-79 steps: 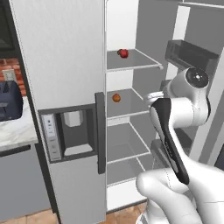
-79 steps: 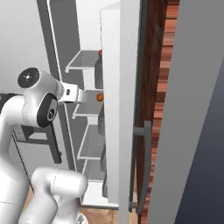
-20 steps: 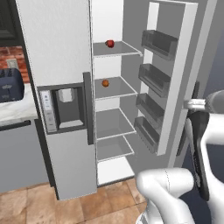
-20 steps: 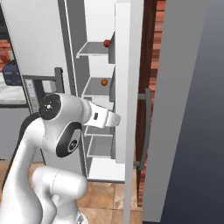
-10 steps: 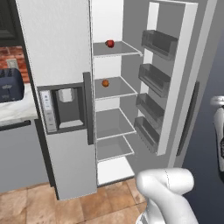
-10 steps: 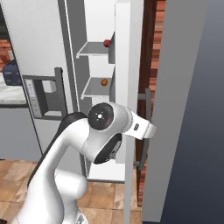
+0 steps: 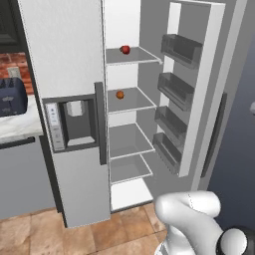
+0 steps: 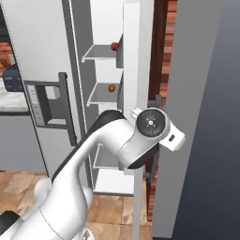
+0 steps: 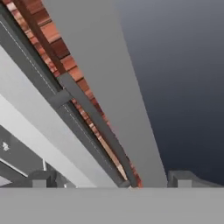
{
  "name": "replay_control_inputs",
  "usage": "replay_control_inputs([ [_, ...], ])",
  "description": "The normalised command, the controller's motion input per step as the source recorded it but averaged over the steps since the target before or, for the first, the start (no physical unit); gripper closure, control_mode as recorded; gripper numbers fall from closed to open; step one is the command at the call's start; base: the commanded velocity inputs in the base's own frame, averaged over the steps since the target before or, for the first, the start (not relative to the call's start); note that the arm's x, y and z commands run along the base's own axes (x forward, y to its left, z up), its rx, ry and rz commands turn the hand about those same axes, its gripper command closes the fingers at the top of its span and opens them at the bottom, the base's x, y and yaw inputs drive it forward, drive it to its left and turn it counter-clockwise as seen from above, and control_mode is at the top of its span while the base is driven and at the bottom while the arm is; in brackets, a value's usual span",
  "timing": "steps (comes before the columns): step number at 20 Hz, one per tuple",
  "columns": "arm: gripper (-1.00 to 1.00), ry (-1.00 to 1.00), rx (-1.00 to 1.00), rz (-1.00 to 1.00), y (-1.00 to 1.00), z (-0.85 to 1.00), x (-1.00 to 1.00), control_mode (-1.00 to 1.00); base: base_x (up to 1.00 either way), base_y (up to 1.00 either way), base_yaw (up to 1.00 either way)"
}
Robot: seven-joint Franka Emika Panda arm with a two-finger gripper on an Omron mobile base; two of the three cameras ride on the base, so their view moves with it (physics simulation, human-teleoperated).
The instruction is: Place the bell pepper in the correct fridge rack based on whether it is a fruit or vegetable. Finally, close the fridge door.
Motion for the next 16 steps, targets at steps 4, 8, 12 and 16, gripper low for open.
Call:
replay_control_inputs([
  [4, -1.0, 0.0, 0.26, 0.0, -0.08, -0.14, 0.47, -1.0, 0.0, 0.0, 0.0],
  [8, -1.0, 0.0, 0.33, 0.0, -0.2, -0.28, 0.49, -1.0, 0.0, 0.0, 0.0],
  [12, -1.0, 0.0, 0.31, 0.0, -0.2, -0.23, 0.46, -1.0, 0.0, 0.0, 0.0],
  [16, -1.0, 0.0, 0.28, 0.0, -0.21, -0.15, 0.38, -1.0, 0.0, 0.0, 0.0],
])
